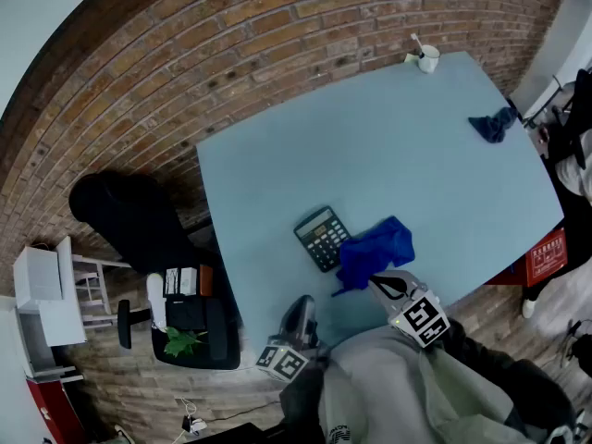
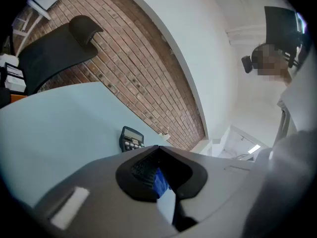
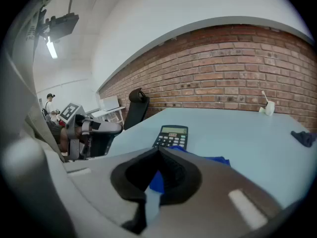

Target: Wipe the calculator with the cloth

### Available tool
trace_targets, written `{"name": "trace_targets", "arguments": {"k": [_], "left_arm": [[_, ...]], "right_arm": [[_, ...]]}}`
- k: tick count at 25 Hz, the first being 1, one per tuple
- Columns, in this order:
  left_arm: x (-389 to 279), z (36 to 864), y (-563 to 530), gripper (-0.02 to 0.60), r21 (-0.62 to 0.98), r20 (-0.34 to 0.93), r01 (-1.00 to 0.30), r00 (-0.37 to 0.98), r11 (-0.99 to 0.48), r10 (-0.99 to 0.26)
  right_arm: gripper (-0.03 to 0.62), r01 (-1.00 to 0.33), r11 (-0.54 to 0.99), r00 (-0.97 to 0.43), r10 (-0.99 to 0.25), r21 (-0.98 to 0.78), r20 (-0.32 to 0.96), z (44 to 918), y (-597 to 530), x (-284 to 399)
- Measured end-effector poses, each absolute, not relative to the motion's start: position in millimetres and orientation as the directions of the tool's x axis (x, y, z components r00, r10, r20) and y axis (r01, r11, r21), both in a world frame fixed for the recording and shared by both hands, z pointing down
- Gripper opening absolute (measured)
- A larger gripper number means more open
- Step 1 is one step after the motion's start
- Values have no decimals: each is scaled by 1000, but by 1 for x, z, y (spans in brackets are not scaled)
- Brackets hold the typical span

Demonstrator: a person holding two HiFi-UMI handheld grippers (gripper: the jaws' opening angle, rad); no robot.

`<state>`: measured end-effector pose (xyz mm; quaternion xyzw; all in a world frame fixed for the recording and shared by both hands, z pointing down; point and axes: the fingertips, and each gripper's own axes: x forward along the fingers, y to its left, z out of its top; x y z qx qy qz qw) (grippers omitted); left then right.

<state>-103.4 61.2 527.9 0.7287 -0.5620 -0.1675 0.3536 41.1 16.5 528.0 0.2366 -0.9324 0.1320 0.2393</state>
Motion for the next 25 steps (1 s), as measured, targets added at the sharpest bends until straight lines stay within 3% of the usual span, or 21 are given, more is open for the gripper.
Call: {"name": "trace_targets", "arguments": {"k": [12, 17, 18, 21, 25], "left_arm": [[-104, 534, 60, 0, 715, 144, -689, 316, -122, -938], [-106, 538, 61, 0, 722, 150, -683, 313, -113, -938], [-106, 539, 61, 0, 722, 147, -682, 316, -116, -937], [-104, 541, 57, 0, 713, 158, -690, 330, -124, -931], [-107, 550, 50, 0, 701, 184, -704, 334, -115, -924]], "right_arm": [[2, -499, 860, -783, -391, -112, 484, 527, 16, 40], [3, -529, 848, -742, -480, 31, 469, 532, -3, 51], [37, -518, 852, -734, -488, 75, 473, 536, -9, 53], [244, -466, 867, -685, -479, 176, 549, 559, -28, 63], [316, -370, 902, -607, -415, 221, 678, 595, -51, 77]]}}
